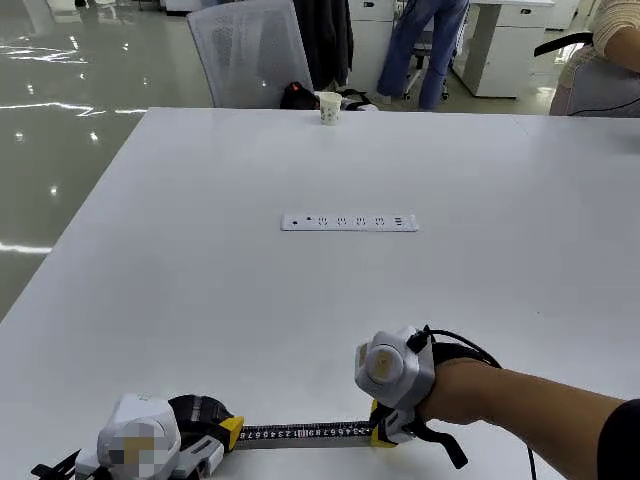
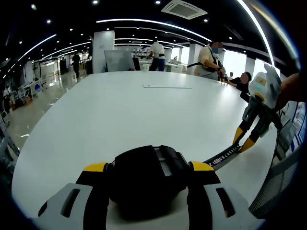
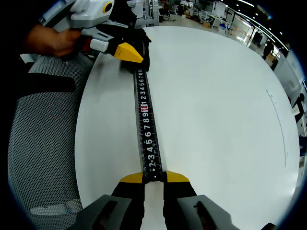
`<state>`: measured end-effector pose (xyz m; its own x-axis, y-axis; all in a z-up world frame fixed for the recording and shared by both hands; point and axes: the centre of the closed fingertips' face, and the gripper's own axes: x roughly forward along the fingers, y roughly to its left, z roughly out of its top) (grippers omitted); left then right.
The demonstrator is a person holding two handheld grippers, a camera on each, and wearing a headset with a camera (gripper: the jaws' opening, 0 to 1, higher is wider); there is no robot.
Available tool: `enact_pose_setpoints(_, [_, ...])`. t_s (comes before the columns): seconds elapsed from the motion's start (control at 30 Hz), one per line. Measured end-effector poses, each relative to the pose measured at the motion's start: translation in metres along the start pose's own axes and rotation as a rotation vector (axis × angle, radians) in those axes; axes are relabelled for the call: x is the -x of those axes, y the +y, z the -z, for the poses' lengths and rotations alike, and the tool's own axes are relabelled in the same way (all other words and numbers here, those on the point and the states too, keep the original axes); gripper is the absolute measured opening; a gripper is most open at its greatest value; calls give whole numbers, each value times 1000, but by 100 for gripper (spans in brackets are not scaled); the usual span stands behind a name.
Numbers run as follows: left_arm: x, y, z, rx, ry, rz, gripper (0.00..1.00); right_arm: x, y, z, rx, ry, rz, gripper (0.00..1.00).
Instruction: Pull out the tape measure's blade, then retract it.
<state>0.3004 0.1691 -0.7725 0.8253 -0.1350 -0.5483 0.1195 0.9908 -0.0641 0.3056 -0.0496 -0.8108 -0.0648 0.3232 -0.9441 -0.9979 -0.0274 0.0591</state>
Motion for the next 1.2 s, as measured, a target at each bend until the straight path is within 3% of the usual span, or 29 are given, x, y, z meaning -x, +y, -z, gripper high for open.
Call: enact_pose_setpoints(1.2, [-1, 0, 0, 9, 0, 7, 61, -3, 1, -10, 10, -10, 5, 11])
